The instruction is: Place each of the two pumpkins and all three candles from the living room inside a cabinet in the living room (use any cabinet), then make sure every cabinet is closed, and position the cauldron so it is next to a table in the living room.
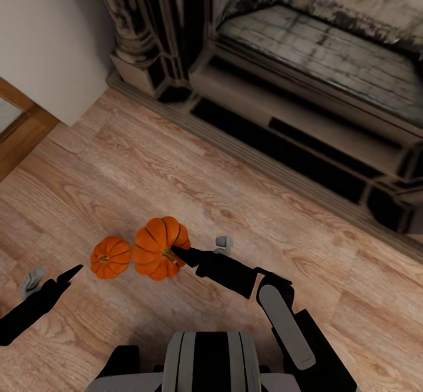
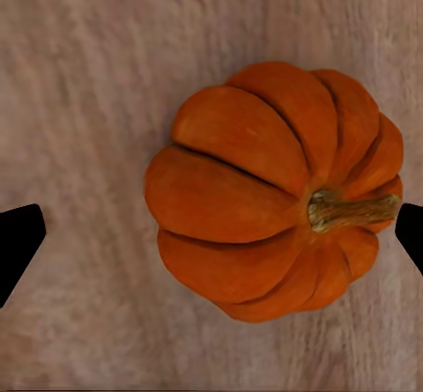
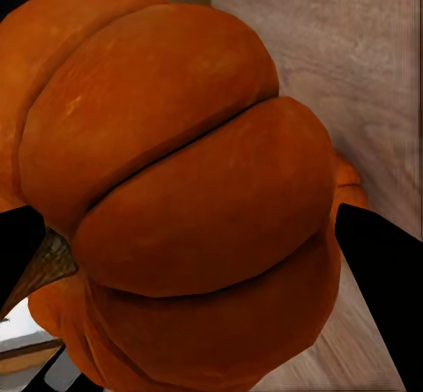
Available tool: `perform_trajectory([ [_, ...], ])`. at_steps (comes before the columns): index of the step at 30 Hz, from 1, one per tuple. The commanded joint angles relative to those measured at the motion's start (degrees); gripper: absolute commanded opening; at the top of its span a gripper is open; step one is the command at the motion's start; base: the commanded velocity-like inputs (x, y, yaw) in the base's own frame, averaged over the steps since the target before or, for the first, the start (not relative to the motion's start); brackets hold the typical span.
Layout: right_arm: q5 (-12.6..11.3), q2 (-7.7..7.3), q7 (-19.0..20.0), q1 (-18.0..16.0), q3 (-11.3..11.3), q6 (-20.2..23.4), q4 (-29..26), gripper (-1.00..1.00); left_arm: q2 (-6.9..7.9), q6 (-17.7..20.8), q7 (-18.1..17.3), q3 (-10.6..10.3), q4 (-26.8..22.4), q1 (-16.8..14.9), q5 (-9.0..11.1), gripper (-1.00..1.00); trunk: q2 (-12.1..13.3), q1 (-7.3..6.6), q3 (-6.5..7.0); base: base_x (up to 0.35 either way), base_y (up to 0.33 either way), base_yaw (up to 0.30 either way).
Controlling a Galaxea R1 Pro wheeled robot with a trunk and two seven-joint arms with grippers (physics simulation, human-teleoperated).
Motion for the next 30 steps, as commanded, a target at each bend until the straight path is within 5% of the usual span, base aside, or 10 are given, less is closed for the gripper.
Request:
perform_trajectory([
  [1,-0.31,0.02,0.12,-0.02,-0.06,0.3,-0.02,-1.0,-0.02,0.43,-0.09,0.08,0.01,-0.03,0.29,1.0,-0.02,0.02,-0.25,0.0,0.0,0.0],
  [13,-0.28,-1.36,1.94,-0.03,-0.38,0.52,-0.84,-1.0,-0.04,0.16,-0.07,-0.05,0.01,-0.03,0.46,1.0,-0.09,0.14,-1.36,0.0,0.0,0.0],
  [15,-0.28,-1.74,7.28,-0.03,-0.44,0.45,-0.88,-1.0,-0.04,0.1,-0.11,-0.06,0.01,-0.03,0.47,1.0,-0.09,0.14,-1.36,0.0,0.0,0.0],
  [18,-0.28,-1.88,8.47,-0.02,-0.46,0.41,-0.89,-1.0,-0.04,0.08,-0.18,-0.06,0.01,-0.03,0.49,1.0,-0.13,0.22,-1.45,0.0,0.0,0.0],
  [30,-0.28,-1.91,8.86,-0.03,-0.47,0.32,-0.9,-1.0,-0.04,0.07,-0.9,-0.09,0.01,-0.03,0.47,1.0,-0.14,0.25,-1.45,0.0,0.0,0.0],
])
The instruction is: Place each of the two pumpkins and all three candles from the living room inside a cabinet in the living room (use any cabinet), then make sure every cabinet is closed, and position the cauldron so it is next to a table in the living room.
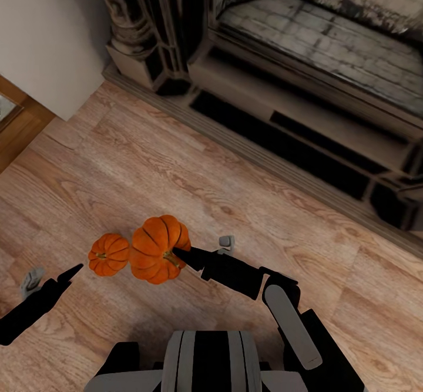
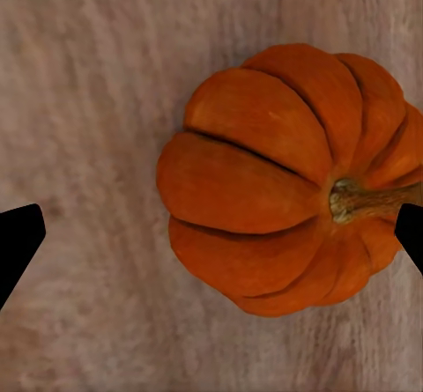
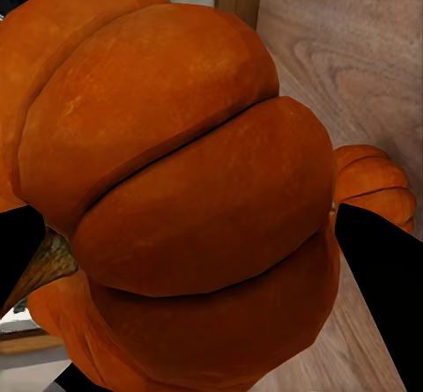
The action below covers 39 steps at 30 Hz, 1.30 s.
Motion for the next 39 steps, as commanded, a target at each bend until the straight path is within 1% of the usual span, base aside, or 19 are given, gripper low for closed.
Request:
perform_trajectory([
  [1,-0.34,0.03,0.0,-0.02,-0.05,0.35,-0.01,-1.0,-0.01,0.43,-0.42,0.09,0.01,-0.03,0.33,1.0,-0.01,-0.01,-0.02,0.0,0.0,0.0],
  [2,-0.34,0.02,-0.01,0.0,-0.05,0.35,-0.01,-1.0,-0.01,0.43,-0.61,0.11,0.01,-0.03,0.34,1.0,-0.01,-0.01,-0.02,0.0,0.0,0.0],
  [6,-0.34,0.06,-0.05,-0.01,0.09,0.35,-0.01,-1.0,-0.01,0.37,-3.58,0.17,0.01,-0.03,0.15,1.0,-0.01,-0.01,-0.02,0.0,0.0,0.0],
  [9,-0.34,0.09,-0.06,-0.01,0.11,0.35,-0.01,-1.0,-0.01,0.35,-4.25,0.33,0.01,-0.03,0.12,1.0,-0.02,0.02,-0.02,0.0,0.0,0.0],
  [14,-0.34,0.1,-0.07,0.0,0.12,0.34,-0.01,-1.0,-0.01,0.31,-4.43,0.55,0.21,-0.03,0.12,1.0,-0.05,0.07,-0.02,0.0,0.0,0.0],
  [22,-0.34,0.1,-0.15,0.04,0.21,0.27,-0.01,-1.0,0.07,-1.05,-4.39,0.63,2.8,-0.03,0.03,1.0,-0.14,0.25,-0.02,0.0,0.0,0.0],
  [28,-0.34,0.1,-0.15,0.01,0.21,0.26,-0.01,-1.0,0.08,-1.15,-4.4,0.57,3.04,-0.03,0.0,1.0,-0.22,0.41,-0.02,0.0,0.0,0.0],
  [34,-0.34,0.1,-0.15,0.03,0.26,0.26,-0.01,-1.0,0.08,-1.16,-4.3,0.38,3.03,-0.03,-0.46,1.0,-0.3,0.56,-0.02,0.0,0.0,0.0],
  [39,-0.34,0.15,-0.15,0.07,0.3,0.26,-0.01,-1.0,0.08,-1.16,-4.31,0.37,3.04,-0.03,-0.29,1.0,-0.37,0.69,-0.02,0.0,0.0,0.0],
])
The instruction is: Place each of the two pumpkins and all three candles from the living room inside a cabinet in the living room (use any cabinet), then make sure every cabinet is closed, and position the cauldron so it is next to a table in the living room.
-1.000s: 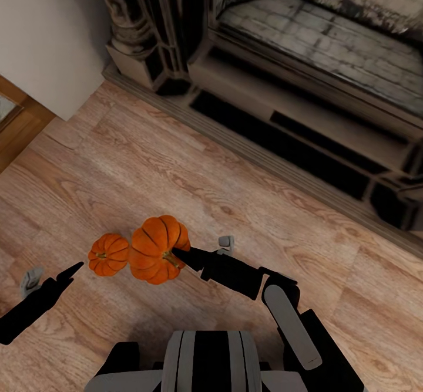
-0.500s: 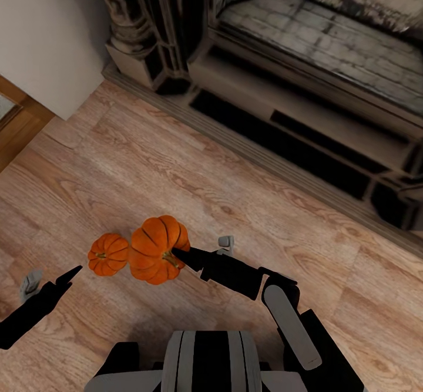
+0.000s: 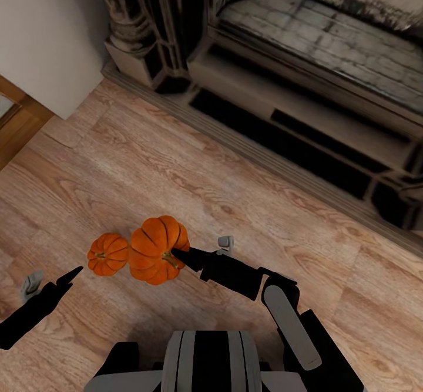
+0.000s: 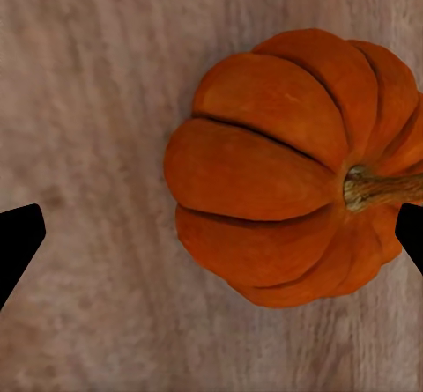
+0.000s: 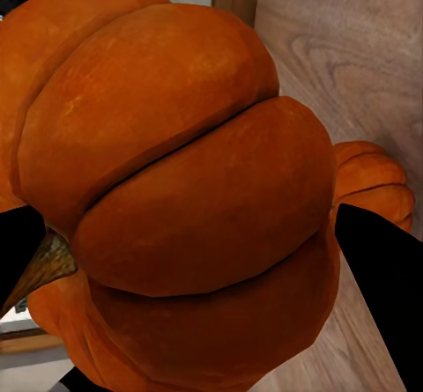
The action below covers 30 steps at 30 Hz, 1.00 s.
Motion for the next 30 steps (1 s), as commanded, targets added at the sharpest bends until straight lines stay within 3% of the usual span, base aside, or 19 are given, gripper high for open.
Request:
perform_trajectory([
  [1,-0.35,0.05,0.02,-0.02,-0.03,0.36,-0.01,-1.0,0.0,0.42,-0.06,0.07,0.0,-0.02,0.32,1.0,-0.02,0.02,-0.02,0.0,0.0,0.0],
  [30,-0.31,0.02,0.02,-0.01,-0.05,0.36,-0.01,-1.0,-0.37,-0.54,1.23,-0.37,0.06,-0.02,-0.18,1.0,-0.2,0.35,-0.02,0.025,-0.017,0.0],
])
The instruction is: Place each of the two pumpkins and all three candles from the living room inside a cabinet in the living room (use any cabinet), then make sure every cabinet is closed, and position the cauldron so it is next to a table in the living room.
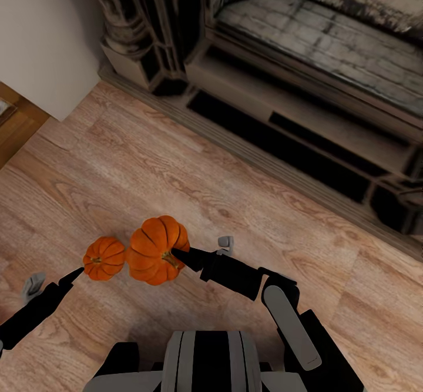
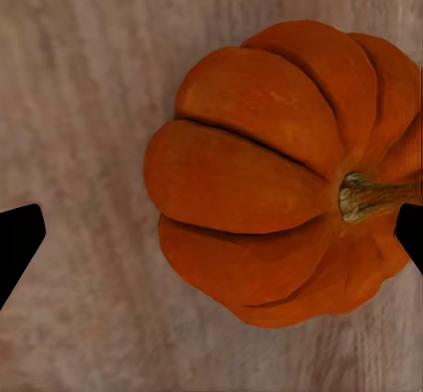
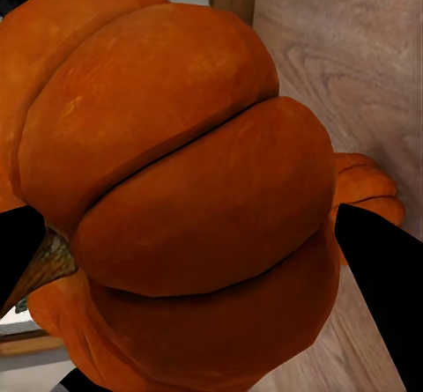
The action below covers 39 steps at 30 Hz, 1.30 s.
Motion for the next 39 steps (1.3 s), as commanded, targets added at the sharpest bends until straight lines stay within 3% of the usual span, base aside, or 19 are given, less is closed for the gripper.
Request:
perform_trajectory([
  [1,-0.38,0.01,0.02,-0.02,-0.05,0.36,-0.01,-1.0,0.0,0.44,-0.06,0.08,0.01,-0.02,0.32,1.0,-0.01,0.0,-0.02,0.115,-0.006,0.0],
  [9,-0.4,0.05,0.02,-0.02,-0.03,0.36,-0.01,-1.0,0.01,0.39,-0.04,0.08,0.01,-0.02,0.42,1.0,-0.01,0.0,-0.02,0.158,0.068,0.0],
  [39,-0.34,-0.1,0.19,-0.06,-0.36,0.49,-0.01,-1.0,-0.45,-1.42,0.41,-0.06,0.01,-0.02,0.45,1.0,-0.05,0.08,-0.02,0.011,0.023,0.0],
])
